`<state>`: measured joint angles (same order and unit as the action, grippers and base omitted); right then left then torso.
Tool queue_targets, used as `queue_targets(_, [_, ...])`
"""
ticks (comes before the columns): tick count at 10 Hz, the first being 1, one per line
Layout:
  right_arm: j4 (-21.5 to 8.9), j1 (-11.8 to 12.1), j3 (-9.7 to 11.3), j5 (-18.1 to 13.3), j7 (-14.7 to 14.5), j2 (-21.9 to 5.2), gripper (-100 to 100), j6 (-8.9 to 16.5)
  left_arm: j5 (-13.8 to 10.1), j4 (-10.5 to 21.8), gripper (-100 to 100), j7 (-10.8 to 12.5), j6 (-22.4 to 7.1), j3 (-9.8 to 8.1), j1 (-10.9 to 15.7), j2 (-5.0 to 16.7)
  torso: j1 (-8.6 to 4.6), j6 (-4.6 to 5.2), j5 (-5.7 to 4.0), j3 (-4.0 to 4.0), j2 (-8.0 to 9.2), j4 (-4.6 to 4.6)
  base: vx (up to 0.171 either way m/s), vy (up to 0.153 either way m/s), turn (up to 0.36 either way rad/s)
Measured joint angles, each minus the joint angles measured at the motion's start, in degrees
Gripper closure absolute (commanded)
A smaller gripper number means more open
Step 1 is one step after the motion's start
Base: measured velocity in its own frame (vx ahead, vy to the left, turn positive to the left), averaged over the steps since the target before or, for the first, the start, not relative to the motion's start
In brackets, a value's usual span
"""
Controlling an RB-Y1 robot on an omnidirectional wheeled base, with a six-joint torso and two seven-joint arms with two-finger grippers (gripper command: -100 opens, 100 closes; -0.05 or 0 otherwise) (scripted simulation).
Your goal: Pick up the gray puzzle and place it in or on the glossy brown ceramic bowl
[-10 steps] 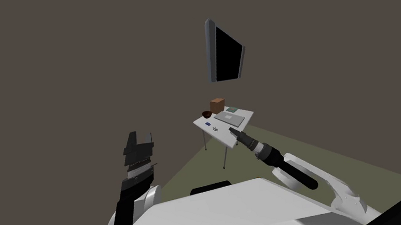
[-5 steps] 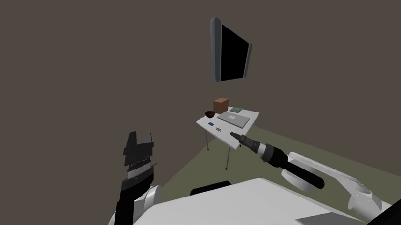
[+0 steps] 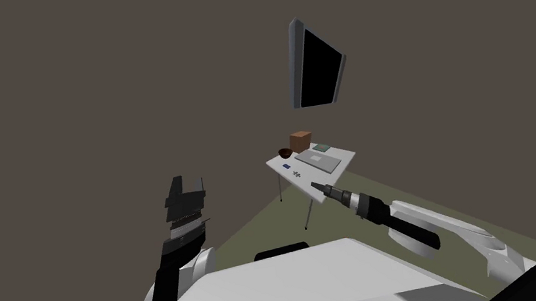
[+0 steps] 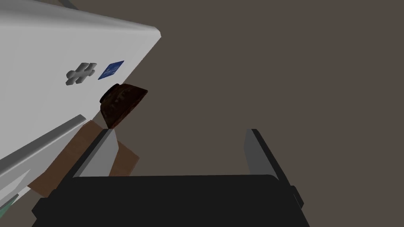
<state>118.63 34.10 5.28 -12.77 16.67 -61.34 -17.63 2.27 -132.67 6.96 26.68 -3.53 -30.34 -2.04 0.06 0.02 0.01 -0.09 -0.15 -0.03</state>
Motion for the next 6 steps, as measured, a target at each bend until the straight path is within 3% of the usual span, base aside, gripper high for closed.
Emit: queue_targets(6, [-3.4,3.3,0.7,-2.1,2.1,-9.9,-100,1.9,0.0,0.0,0,0.0,0.0,0.0,0.0,0.0,0.03,0.0,0.01,-0.05,-0.08,-0.02,0.05,0.03,0.106])
